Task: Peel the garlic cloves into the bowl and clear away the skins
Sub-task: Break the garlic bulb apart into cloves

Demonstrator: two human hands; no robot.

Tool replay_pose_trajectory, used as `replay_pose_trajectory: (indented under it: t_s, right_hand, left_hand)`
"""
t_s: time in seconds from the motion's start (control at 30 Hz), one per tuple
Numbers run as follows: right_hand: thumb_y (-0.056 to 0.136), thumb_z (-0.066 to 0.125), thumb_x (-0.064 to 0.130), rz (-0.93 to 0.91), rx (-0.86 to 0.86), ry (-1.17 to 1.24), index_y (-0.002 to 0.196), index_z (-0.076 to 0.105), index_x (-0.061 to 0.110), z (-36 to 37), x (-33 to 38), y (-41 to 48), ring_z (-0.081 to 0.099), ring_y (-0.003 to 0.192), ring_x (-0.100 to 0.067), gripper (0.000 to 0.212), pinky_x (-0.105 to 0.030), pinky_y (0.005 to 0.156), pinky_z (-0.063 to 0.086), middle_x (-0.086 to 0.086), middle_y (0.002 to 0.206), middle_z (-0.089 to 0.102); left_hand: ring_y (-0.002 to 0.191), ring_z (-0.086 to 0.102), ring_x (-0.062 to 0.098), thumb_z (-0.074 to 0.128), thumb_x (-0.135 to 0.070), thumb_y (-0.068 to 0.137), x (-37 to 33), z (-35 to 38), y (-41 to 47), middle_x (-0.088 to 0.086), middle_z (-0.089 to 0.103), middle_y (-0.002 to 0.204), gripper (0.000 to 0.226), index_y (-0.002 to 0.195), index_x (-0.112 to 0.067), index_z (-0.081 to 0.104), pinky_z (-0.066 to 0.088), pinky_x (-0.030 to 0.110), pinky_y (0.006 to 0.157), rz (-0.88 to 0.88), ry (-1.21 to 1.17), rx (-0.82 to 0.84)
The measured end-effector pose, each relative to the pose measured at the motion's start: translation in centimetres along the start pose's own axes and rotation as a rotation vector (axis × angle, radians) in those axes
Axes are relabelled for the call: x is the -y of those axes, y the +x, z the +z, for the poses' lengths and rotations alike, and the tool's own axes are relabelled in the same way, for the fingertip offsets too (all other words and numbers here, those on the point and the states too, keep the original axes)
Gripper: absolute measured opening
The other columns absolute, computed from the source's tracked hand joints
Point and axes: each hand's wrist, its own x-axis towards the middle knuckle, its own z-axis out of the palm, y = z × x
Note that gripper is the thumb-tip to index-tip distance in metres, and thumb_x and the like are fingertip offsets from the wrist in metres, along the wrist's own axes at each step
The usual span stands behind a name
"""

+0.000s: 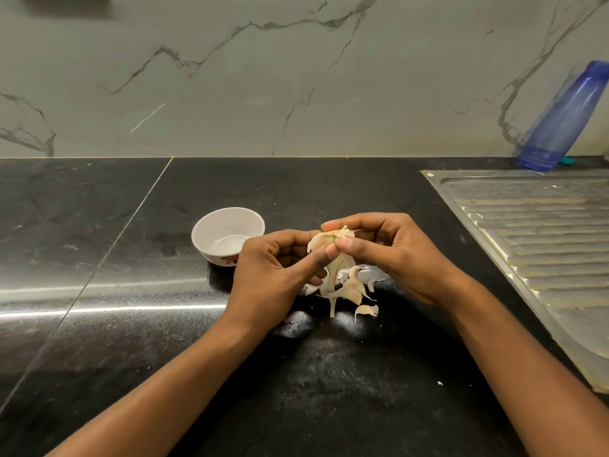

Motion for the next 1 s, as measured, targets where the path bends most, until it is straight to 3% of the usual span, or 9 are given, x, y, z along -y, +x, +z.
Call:
replay_pose_trajectory:
  t_s: [0.17,0.4,0.7,0.87,1.0]
  right_hand:
    - [0.097,0.069,0.017,-0.026,-0.019,0.001,0.13,0.071,0.005,-0.1,0.1,0.1,0.074,0.116,-0.031,0.035,-0.052,0.102,0.059,-0.011,0.122,0.078]
    - [0.095,0.069,0.016,-0.044,-0.011,-0.015,0.13,0.071,0.004,0.1,0.1,0.0,0.075,0.113,-0.032,0.037,-0.055,0.1,0.06,-0.012,0.121,0.078]
    - [0.099,0.064,0.011,-0.04,0.05,0.044,0.133,0.069,0.001,-0.6,0.0,-0.1,0.073,0.118,-0.034,0.036,-0.046,0.099,0.061,-0.016,0.124,0.077]
    - [0.098,0.066,0.017,-0.023,0.011,0.05,0.13,0.071,0.005,-0.8,-0.1,0.1,0.074,0.116,-0.033,0.035,-0.045,0.096,0.063,-0.013,0.121,0.078]
    - [0.092,0.07,0.019,-0.008,-0.146,0.087,0.123,0.075,0.005,-1.2,-0.3,0.5,0.075,0.107,-0.033,0.034,-0.037,0.088,0.064,-0.016,0.113,0.079]
  left_hand:
    - [0.067,0.069,0.021,0.074,-0.014,0.095,-0.2,0.0,0.0,0.006,0.08,0.083,0.021,0.114,-0.009,0.08,0.062,0.031,0.066,0.049,-0.065,0.023]
    - [0.063,0.068,0.016,0.069,-0.012,0.1,-0.1,-0.3,0.0,0.003,0.078,0.078,0.019,0.115,-0.011,0.08,0.059,0.029,0.061,0.137,0.045,0.04]
    - [0.061,0.069,0.027,0.062,-0.008,0.104,-0.2,-0.6,0.0,0.014,0.074,0.079,0.018,0.108,-0.013,0.079,0.062,0.039,0.056,0.192,0.068,0.026]
    - [0.06,0.068,0.03,0.063,-0.016,0.105,0.5,0.0,0.4,0.009,0.071,0.074,0.019,0.113,-0.009,0.078,0.057,0.036,0.056,0.164,0.069,0.032]
    - [0.063,0.069,0.02,0.07,-0.022,0.1,0.6,0.0,0.2,0.006,0.074,0.076,0.016,0.112,-0.017,0.08,0.055,0.027,0.06,0.123,0.08,-0.013]
